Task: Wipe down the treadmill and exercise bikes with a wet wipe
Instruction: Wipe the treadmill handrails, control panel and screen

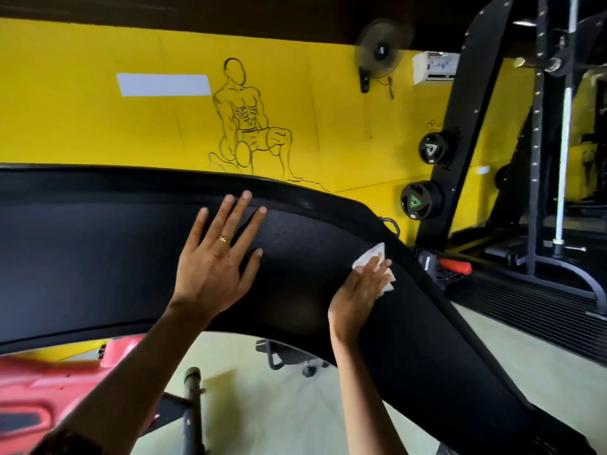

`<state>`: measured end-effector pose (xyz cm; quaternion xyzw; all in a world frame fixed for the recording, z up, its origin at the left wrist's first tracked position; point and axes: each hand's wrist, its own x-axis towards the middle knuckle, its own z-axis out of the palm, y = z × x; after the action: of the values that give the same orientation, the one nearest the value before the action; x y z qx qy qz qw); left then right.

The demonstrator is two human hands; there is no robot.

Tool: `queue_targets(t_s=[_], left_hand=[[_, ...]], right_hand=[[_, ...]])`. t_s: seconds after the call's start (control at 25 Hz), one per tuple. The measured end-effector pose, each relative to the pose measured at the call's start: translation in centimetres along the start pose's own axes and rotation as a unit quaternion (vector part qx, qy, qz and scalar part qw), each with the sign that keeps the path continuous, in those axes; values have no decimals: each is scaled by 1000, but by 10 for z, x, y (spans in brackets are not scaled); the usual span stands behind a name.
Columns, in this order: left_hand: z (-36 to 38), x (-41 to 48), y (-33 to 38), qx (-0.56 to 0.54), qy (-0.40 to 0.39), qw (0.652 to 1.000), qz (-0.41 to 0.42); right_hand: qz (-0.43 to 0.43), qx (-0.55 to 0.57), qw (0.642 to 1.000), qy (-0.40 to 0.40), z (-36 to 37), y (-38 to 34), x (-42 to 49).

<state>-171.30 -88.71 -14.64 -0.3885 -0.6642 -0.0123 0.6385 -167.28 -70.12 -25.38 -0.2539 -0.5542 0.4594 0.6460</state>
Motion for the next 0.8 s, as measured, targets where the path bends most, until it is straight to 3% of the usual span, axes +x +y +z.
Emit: queue_targets(t_s=[0.04, 0.12, 0.24, 0.32, 0.4, 0.48, 0.56, 0.6, 0.72, 0.76, 0.8], left_hand=[[-6, -7, -13, 10, 2, 1000, -13], [-18, -23, -39, 24, 6, 999, -43], [-35, -48, -76, 42, 10, 996, -78], [-49, -65, -102, 64, 7, 993, -98], [-64, -82, -126, 72, 10, 989, -129], [-76, -99, -147, 76, 11, 984, -162], [-83, -113, -162, 82, 5, 981, -178], [-86, -120, -168, 85, -1, 980, -182], [-99, -140, -190, 93, -16, 976, -195], [-105, -148, -200, 99, -21, 973, -208], [-113, -156, -209, 104, -26, 970, -220]], right_hand=[[11, 6, 1000, 10, 10, -17, -7], [-96, 1, 995, -28, 41, -71, -39], [-302, -40, 944, -131, 69, -130, -99], [-379, -73, 909, -154, 68, -130, -104], [-343, -89, 929, -104, 67, -121, -94], [-231, -43, 969, -70, 77, -132, -99], [-227, -1, 970, -86, 99, -167, -137], [-290, 11, 950, -117, 109, -186, -162], [-518, -8, 832, -201, 124, -209, -209], [-533, -22, 824, -192, 125, -209, -207], [-513, -37, 842, -166, 127, -207, -203]])
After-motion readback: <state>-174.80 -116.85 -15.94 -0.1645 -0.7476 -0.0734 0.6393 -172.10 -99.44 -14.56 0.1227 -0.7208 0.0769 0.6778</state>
